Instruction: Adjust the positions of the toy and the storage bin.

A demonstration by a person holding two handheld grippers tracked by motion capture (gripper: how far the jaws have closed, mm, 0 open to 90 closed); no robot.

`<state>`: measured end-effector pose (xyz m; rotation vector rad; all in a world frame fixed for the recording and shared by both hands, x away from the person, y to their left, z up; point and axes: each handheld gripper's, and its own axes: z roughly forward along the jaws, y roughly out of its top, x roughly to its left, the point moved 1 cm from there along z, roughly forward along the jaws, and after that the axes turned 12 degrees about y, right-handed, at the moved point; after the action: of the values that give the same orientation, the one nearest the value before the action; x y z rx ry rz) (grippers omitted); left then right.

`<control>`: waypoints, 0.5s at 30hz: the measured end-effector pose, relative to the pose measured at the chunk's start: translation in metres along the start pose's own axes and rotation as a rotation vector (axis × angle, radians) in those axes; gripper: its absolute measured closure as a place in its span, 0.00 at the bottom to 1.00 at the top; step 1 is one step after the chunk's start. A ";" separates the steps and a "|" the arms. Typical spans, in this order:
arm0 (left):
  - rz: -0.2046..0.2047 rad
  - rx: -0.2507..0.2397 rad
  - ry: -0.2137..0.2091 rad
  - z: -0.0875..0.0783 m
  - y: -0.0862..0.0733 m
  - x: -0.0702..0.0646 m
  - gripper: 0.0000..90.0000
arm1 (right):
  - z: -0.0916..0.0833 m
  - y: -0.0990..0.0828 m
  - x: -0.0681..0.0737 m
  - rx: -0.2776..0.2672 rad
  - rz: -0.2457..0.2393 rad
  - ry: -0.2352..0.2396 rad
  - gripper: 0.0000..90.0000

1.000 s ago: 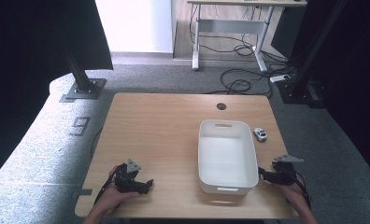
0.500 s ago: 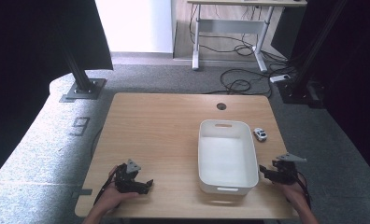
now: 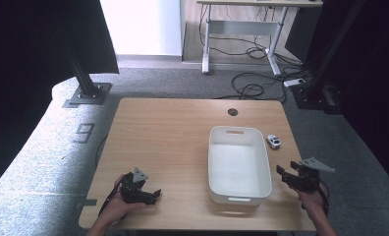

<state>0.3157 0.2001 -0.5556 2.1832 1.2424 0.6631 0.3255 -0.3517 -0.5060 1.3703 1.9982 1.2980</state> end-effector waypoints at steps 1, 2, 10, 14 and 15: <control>0.000 0.000 0.000 0.000 0.000 0.000 0.00 | -0.002 0.002 0.001 -0.007 0.001 0.005 0.39; 0.001 0.000 0.000 0.000 0.000 0.000 0.00 | -0.002 0.003 0.002 -0.012 -0.001 0.006 0.39; 0.001 0.000 -0.001 0.000 0.000 0.000 0.00 | -0.005 0.007 0.006 -0.012 0.003 0.034 0.39; 0.002 0.000 -0.002 0.000 0.000 0.000 0.00 | -0.007 0.010 0.009 -0.022 0.003 0.038 0.38; 0.002 -0.001 -0.002 0.000 0.000 0.000 0.00 | -0.007 0.010 0.009 -0.027 0.003 0.038 0.38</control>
<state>0.3157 0.2003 -0.5556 2.1847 1.2387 0.6619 0.3215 -0.3460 -0.4923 1.3464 1.9968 1.3569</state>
